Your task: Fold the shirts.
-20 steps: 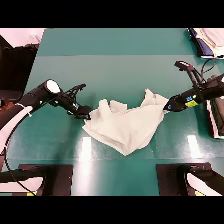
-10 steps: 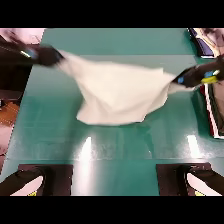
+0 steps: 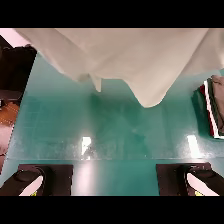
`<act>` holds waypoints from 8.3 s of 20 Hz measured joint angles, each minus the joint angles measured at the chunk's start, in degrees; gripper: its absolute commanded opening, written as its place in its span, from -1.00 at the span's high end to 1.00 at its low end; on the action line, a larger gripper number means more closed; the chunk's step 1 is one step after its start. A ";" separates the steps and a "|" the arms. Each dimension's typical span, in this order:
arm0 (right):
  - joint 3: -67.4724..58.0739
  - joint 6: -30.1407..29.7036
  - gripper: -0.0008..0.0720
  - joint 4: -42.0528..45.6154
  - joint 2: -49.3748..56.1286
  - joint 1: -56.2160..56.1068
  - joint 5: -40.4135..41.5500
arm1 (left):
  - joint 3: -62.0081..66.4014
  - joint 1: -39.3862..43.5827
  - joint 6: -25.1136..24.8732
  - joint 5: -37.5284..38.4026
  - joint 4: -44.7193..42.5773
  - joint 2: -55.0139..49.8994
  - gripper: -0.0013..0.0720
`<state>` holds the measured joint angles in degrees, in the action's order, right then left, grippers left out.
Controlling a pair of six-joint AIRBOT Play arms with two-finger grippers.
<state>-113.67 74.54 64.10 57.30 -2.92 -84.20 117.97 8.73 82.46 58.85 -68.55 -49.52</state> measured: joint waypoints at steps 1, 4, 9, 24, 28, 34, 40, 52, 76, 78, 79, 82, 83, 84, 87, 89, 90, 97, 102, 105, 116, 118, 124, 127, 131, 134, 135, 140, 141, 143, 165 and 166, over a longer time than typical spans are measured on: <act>-1.03 0.94 0.94 0.02 -0.17 0.00 -0.04 | 0.57 -0.02 0.02 -0.76 -0.15 0.02 0.89; -0.37 4.02 0.94 0.20 0.96 0.00 -1.60 | 0.17 -0.02 0.15 -1.88 -2.14 -2.12 0.89; 8.46 8.07 0.94 0.68 10.25 0.02 -6.21 | -1.18 -0.02 0.22 2.54 -7.10 -15.10 0.89; 22.32 9.42 0.19 0.35 34.49 1.60 10.38 | -1.55 -1.11 3.85 13.49 -13.40 -52.11 -0.31; 24.70 5.68 0.21 -2.01 29.64 4.11 4.02 | -3.63 -5.75 4.59 21.68 -12.59 -50.16 -0.31; 36.61 2.86 0.21 -4.02 17.27 6.05 1.60 | -29.94 -12.72 2.32 23.78 -3.69 -38.51 -0.31; 46.12 2.40 0.21 -4.50 8.09 6.38 5.64 | -65.22 -15.43 -2.58 11.21 7.85 -23.96 -0.31; 48.37 2.29 0.21 -7.30 4.94 6.29 5.97 | -80.98 -15.54 -7.32 -3.30 24.17 -20.28 0.14; 67.60 -7.41 -0.02 -7.63 20.11 27.10 5.88 | -60.11 -10.80 -7.34 5.38 12.07 -14.62 0.88; 67.78 -7.76 -0.02 -8.52 21.11 24.87 6.99 | -60.00 -10.80 -7.32 5.75 12.02 -14.58 0.88; 67.82 -7.85 0.02 -8.92 21.49 23.87 7.41 | -60.00 -10.80 -7.32 5.92 12.00 -14.58 0.88; 67.93 -8.09 0.67 -8.81 21.99 21.62 8.74 | -59.98 -10.80 -7.32 6.21 11.96 -14.56 0.88; 67.98 -8.15 0.94 -8.57 22.12 20.98 9.20 | -59.95 -10.80 -7.32 6.25 11.98 -14.56 0.88; 68.02 -8.15 0.94 -8.41 22.18 20.37 9.33 | -59.95 -10.80 -7.32 6.34 11.96 -14.56 0.88; 67.89 -8.70 0.94 -8.02 20.85 18.78 9.57 | -59.71 -10.80 -7.28 6.93 11.82 -14.51 0.89; 66.51 -8.83 0.94 -8.68 18.03 18.32 9.25 | -57.88 -10.80 -7.21 7.23 11.41 -14.51 0.89; 64.98 -8.92 0.94 -9.14 16.00 18.21 9.07 | -55.78 -10.80 -7.08 7.23 11.13 -14.51 0.89; 39.10 -6.16 0.94 -12.74 0.63 18.21 13.66 | -21.16 -10.80 -5.84 8.72 10.12 -14.45 0.89; 17.05 -5.03 0.94 -12.57 -6.40 18.18 18.08 | 1.92 -10.80 -4.68 7.34 10.08 -10.73 0.89; 7.52 -2.23 0.94 -7.78 -9.20 18.18 18.49 | 5.38 -10.82 -3.98 4.15 9.94 -4.85 0.89; -3.80 6.01 0.95 12.90 -4.59 18.18 3.54 | -3.82 -10.80 0.20 4.61 9.05 2.25 0.89; 0.31 6.27 0.95 13.81 -0.68 18.05 -0.74 | -10.82 -10.75 0.83 8.15 9.03 -0.46 0.88; 12.28 6.58 0.95 15.13 15.21 15.21 -8.13 | -28.87 -10.75 1.25 14.38 9.60 -15.45 0.88; 14.67 6.60 0.95 15.23 24.41 12.98 -7.85 | -32.15 -10.73 1.05 11.72 10.16 -25.27 0.88; 13.20 8.09 0.95 15.21 35.26 10.80 -1.57 | -33.55 -10.80 -1.31 0.42 10.82 -34.47 0.88; 10.67 10.71 0.95 15.02 40.35 9.77 5.79 | -33.57 -10.80 -2.49 -10.78 11.13 -37.46 0.88; 10.03 11.32 0.95 14.91 41.16 9.44 8.39 | -33.31 -10.73 -2.95 -14.14 11.26 -38.01 0.88; 8.66 12.55 0.95 14.97 42.82 7.58 16.92 | -32.59 -10.75 -8.66 -20.68 10.93 -39.28 0.89; 8.61 12.59 0.95 15.21 42.91 7.15 17.22 | -32.54 -10.75 -9.86 -19.80 10.12 -39.39 0.88; 8.55 12.74 0.95 15.74 43.04 5.81 16.50 | -32.46 -10.75 -11.61 -16.37 7.08 -39.45 0.88; 32.52 12.48 -0.07 9.94 33.73 3.72 8.57 | -38.45 -10.82 -12.87 12.48 -10.56 -39.58 0.19; 32.57 12.41 -0.07 9.07 33.68 4.35 7.78 | -38.47 -10.84 -12.61 13.57 -10.80 -39.58 -0.77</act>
<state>-81.10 86.96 73.17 90.98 1.43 -76.42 79.50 -2.11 69.84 72.42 -79.35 -89.10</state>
